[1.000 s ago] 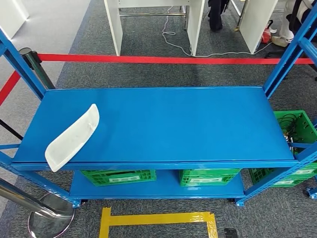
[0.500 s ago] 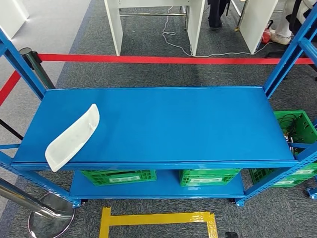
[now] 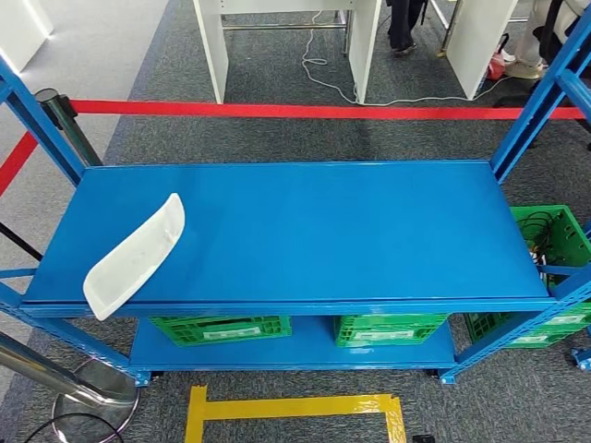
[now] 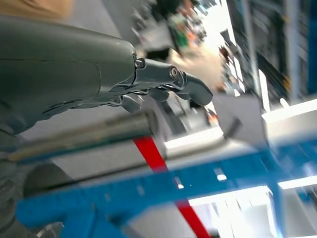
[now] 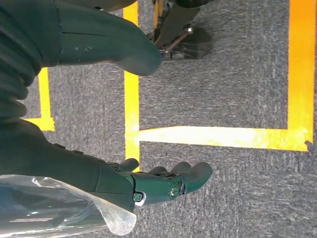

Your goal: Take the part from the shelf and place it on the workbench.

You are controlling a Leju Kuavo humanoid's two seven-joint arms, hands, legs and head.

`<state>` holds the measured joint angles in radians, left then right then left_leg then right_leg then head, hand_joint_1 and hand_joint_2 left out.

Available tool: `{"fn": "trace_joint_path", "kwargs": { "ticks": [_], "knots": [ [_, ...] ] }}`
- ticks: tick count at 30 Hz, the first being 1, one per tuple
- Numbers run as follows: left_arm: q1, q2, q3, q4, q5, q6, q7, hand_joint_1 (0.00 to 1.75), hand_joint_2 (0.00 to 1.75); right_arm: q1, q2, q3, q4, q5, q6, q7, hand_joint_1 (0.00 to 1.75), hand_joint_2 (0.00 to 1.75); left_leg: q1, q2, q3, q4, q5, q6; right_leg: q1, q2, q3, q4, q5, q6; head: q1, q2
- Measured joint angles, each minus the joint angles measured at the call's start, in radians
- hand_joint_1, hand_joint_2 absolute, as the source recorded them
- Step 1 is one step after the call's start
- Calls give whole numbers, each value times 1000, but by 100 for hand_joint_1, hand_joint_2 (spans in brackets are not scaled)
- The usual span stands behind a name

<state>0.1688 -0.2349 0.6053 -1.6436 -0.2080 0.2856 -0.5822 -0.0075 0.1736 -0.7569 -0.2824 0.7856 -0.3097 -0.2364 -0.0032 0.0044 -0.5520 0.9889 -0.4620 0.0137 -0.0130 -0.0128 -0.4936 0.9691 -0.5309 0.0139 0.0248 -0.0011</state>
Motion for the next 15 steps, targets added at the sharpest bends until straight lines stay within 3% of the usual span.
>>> {"fn": "trace_joint_path", "kwargs": {
  "ticks": [7,15],
  "knots": [
    [3,77,-217,-44,-118,-19,81,0,175,1,0,0,2,43,5,21,0,175,0,0,0,0,0,0,0,1,-1,0,0,0,0,0],
    [-45,160,-443,-54,-237,-94,211,0,175,-2,0,0,4,91,21,34,0,175,0,1,0,1,0,0,0,1,0,0,0,0,0,0]
  ]
}}
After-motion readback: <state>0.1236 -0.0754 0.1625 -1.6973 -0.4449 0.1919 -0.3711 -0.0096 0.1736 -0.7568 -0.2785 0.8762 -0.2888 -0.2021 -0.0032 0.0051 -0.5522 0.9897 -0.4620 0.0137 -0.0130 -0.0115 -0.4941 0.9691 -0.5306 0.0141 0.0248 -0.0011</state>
